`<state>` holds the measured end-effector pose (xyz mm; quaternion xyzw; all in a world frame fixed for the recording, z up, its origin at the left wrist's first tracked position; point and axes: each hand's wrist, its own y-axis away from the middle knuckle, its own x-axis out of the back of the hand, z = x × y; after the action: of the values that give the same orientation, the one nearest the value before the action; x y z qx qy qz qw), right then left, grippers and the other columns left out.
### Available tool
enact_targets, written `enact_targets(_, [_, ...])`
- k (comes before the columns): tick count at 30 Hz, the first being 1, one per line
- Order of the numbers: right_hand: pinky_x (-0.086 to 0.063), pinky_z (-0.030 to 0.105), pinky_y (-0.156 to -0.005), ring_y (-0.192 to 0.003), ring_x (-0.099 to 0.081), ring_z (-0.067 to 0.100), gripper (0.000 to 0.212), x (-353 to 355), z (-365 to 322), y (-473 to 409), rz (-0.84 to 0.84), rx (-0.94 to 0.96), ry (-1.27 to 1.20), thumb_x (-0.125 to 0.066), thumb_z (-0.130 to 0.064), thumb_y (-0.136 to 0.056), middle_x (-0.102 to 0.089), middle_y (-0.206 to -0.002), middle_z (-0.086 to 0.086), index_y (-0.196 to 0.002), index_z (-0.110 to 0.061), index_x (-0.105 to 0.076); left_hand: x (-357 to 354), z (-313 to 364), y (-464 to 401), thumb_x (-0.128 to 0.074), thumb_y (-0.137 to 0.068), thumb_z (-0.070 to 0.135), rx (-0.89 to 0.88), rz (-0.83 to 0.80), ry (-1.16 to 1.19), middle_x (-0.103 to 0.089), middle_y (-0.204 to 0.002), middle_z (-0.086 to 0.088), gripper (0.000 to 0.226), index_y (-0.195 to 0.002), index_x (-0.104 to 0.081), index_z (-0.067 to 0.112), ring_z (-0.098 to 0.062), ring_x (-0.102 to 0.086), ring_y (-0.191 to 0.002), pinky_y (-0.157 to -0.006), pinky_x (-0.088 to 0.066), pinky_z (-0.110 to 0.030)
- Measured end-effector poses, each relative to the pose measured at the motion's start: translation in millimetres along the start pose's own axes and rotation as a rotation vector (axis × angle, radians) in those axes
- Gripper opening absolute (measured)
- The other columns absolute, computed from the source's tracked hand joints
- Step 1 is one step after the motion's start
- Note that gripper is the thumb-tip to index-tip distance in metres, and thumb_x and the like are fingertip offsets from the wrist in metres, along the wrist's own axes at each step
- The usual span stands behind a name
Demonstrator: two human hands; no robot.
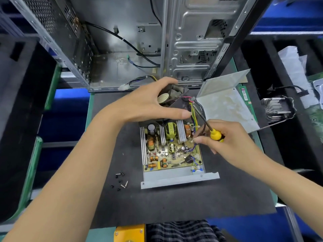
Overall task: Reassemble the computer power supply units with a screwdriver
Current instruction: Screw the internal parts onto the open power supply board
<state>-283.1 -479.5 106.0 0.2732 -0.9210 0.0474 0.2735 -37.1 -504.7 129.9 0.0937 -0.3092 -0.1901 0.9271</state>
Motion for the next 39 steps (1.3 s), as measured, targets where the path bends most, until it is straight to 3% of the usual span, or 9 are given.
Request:
enact_targets(6, [-0.043, 0.034, -0.059, -0.053, -0.050, 0.017, 0.034, -18, 6, 2, 0.072, 0.052, 0.320, -0.074, -0.026, -0.079, -0.054, -0.056, -0.002, -0.059, -0.007, -0.054, 11, 13, -25, -0.077, -0.076, 0.042, -0.053, -0.083, -0.303, -0.038, -0.121, 0.002, 0.083, -0.147, -0.034, 0.034, -0.016, -0.044, -0.112, -0.097, -0.037, -0.029])
enact_targets(9, [-0.047, 0.042, -0.058, -0.057, -0.054, 0.027, 0.029, -30, 14, 2, 0.111, -0.011, 0.351, -0.074, -0.027, -0.081, -0.061, -0.065, 0.007, -0.066, -0.005, -0.063, 13, 15, -34, -0.078, -0.076, 0.030, -0.095, -0.142, -0.365, -0.041, -0.129, 0.002, 0.087, -0.148, -0.030, 0.030, -0.015, -0.044, -0.116, -0.098, -0.037, -0.027])
enact_targets(13, [-0.047, 0.036, -0.058, -0.059, -0.055, 0.022, 0.023, -37, 20, 2, 0.167, -0.074, 0.332, -0.076, -0.030, -0.078, -0.064, -0.063, 0.003, -0.068, -0.010, -0.070, 13, 17, -41, -0.075, -0.076, 0.020, -0.122, -0.170, -0.334, -0.044, -0.130, 0.008, 0.081, -0.146, -0.034, 0.023, -0.009, -0.044, -0.114, -0.089, -0.033, -0.016])
enact_targets(17, [-0.049, 0.039, -0.055, -0.057, -0.053, 0.024, 0.021, -40, 21, 0, 0.166, -0.211, 0.303, -0.073, -0.038, -0.079, -0.062, -0.057, 0.006, -0.071, -0.018, -0.073, 8, 29, -49, -0.075, -0.076, 0.021, -0.130, -0.198, -0.294, -0.047, -0.137, 0.007, 0.082, -0.147, -0.033, 0.024, -0.013, -0.047, -0.122, -0.105, -0.041, -0.033])
enact_targets(23, [-0.043, 0.036, -0.052, -0.052, -0.043, 0.022, 0.023, -40, 19, -2, 0.127, -0.253, 0.345, -0.073, -0.037, -0.080, -0.053, -0.049, 0.005, -0.067, -0.019, -0.068, -2, 41, -60, -0.075, -0.078, 0.019, -0.158, -0.200, -0.289, -0.053, -0.135, -0.014, 0.074, -0.142, -0.038, 0.022, -0.032, -0.051, -0.122, -0.101, -0.043, -0.048])
enact_targets(29, [-0.045, 0.039, -0.056, -0.059, -0.050, 0.031, 0.034, -40, 18, -6, 0.113, -0.264, 0.366, -0.073, -0.037, -0.080, -0.058, -0.057, 0.016, -0.067, -0.006, -0.066, -4, 39, -62, -0.076, -0.079, 0.020, -0.167, -0.151, -0.301, -0.045, -0.144, 0.000, 0.080, -0.148, -0.034, 0.020, -0.019, -0.046, -0.128, -0.106, -0.040, -0.038])
enact_targets(33, [-0.036, 0.032, -0.049, -0.051, -0.041, 0.019, 0.041, -40, 13, -7, 0.097, -0.274, 0.400, -0.073, -0.034, -0.080, -0.047, -0.048, 0.003, -0.051, -0.020, -0.049, -4, 38, -61, -0.076, -0.079, 0.020, -0.159, -0.150, -0.314, -0.044, -0.146, -0.003, 0.083, -0.150, -0.031, 0.021, -0.021, -0.044, -0.130, -0.108, -0.038, -0.038])
enact_targets(36, [-0.040, 0.032, -0.052, -0.061, -0.049, 0.023, 0.025, -37, 11, -10, 0.024, -0.280, 0.476, -0.070, -0.039, -0.082, -0.057, -0.060, 0.005, -0.070, -0.017, -0.068, -4, 38, -60, -0.076, -0.079, 0.019, -0.173, -0.137, -0.324, -0.041, -0.148, 0.002, 0.083, -0.150, -0.032, 0.020, -0.014, -0.042, -0.131, -0.106, -0.035, -0.027])
enact_targets(39, [-0.044, 0.034, -0.055, -0.064, -0.048, 0.024, 0.029, -32, 10, -12, -0.054, -0.260, 0.501, -0.069, -0.041, -0.083, -0.056, -0.062, 0.005, -0.080, -0.012, -0.071, -3, 39, -57, -0.076, -0.079, 0.017, -0.181, -0.135, -0.318, -0.043, -0.145, 0.002, 0.081, -0.149, -0.033, 0.019, -0.014, -0.043, -0.128, -0.101, -0.036, -0.023])
